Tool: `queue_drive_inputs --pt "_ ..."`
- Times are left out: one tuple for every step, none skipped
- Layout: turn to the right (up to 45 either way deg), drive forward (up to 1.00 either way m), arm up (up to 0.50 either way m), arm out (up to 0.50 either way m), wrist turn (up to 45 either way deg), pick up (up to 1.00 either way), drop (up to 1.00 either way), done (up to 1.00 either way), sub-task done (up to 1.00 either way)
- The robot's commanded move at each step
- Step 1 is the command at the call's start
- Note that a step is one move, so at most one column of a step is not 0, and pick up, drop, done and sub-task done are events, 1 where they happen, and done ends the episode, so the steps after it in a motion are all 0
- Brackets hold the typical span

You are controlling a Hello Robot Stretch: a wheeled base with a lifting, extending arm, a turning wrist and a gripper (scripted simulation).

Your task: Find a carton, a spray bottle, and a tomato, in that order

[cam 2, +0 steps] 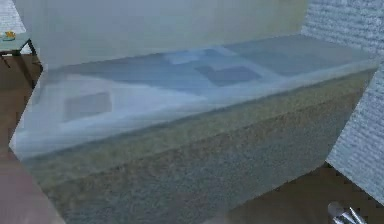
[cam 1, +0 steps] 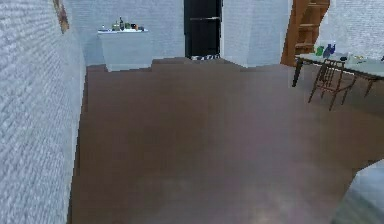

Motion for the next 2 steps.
queue_drive_inputs --pt "-24.0 0.00 0.00 0.00 0.0 0.00 0.00 0.00 0.00" --pt "0.0 0.45 0.00 0.00 0.0 0.00 0.00 0.00 0.00"
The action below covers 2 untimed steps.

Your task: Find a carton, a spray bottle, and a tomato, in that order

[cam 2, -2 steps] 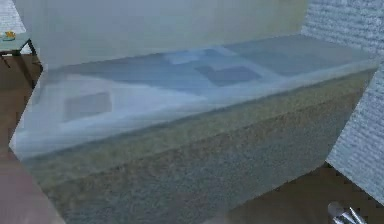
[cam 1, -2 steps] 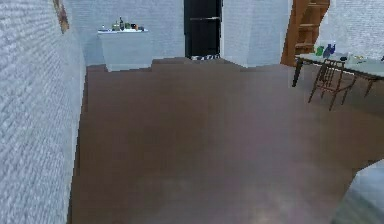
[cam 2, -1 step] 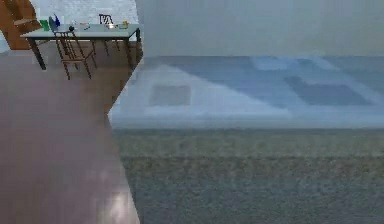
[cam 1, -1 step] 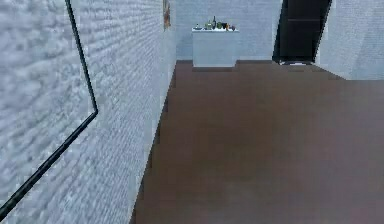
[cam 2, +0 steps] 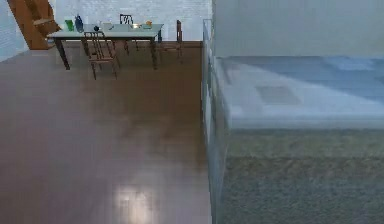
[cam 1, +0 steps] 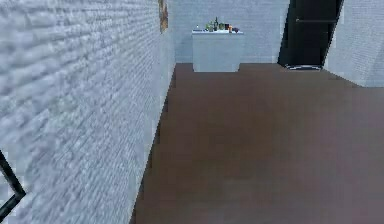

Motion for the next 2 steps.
queue_drive_inputs --pt "45.0 0.00 0.00 0.00 0.0 0.00 0.00 0.00 0.00" --pt "6.0 0.00 0.00 0.00 0.0 0.00 0.00 0.00 0.00"
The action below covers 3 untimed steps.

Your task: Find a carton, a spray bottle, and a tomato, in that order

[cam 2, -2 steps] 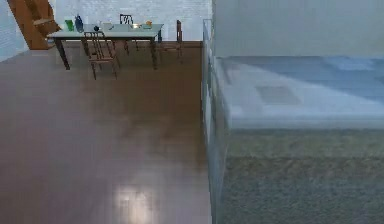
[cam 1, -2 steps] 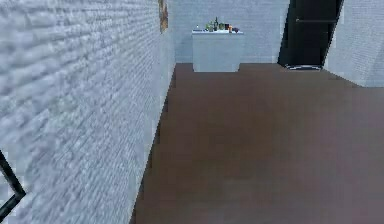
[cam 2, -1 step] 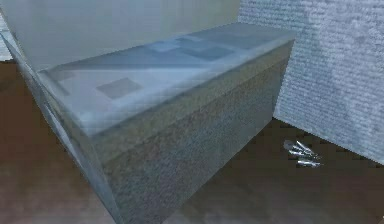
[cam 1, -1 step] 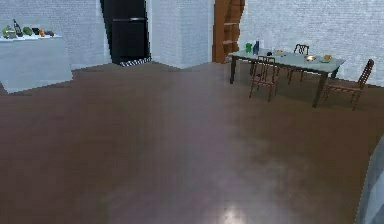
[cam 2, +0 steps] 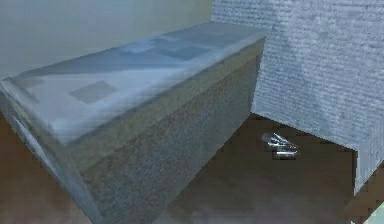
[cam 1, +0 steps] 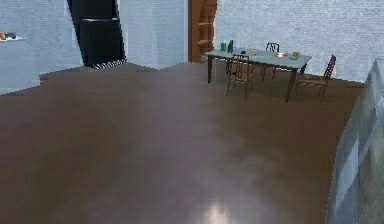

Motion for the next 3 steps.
queue_drive_inputs --pt "0.0 0.50 0.00 0.00 0.0 0.00 0.00 0.00 0.00" --pt "-3.0 0.00 0.00 0.00 0.0 0.00 0.00 0.00 0.00" --pt "0.0 1.00 0.00 0.00 0.0 0.00 0.00 0.00 0.00"
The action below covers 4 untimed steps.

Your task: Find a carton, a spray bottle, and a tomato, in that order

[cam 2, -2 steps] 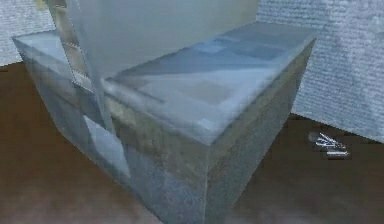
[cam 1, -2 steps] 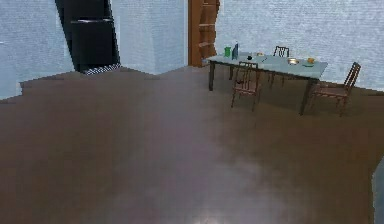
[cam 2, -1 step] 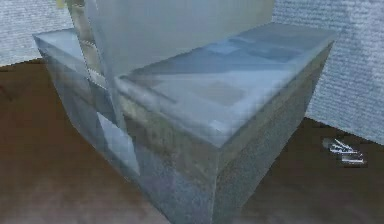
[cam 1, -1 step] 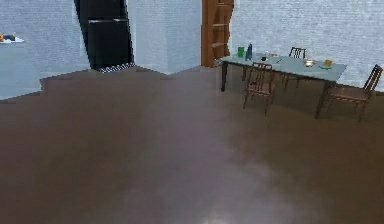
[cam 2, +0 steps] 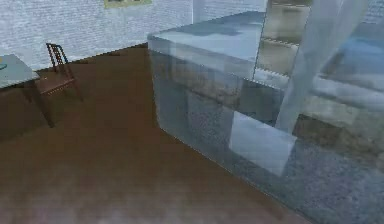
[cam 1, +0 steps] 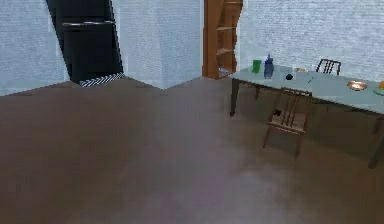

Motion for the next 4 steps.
queue_drive_inputs --pt "0.0 1.00 0.00 0.00 0.0 0.00 0.00 0.00 0.00" --pt "-3.0 0.00 0.00 0.00 0.0 0.00 0.00 0.00 0.00" --pt "0.0 1.00 0.00 0.00 0.0 0.00 0.00 0.00 0.00" --pt "0.0 0.95 0.00 0.00 0.0 0.00 0.00 0.00 0.00"
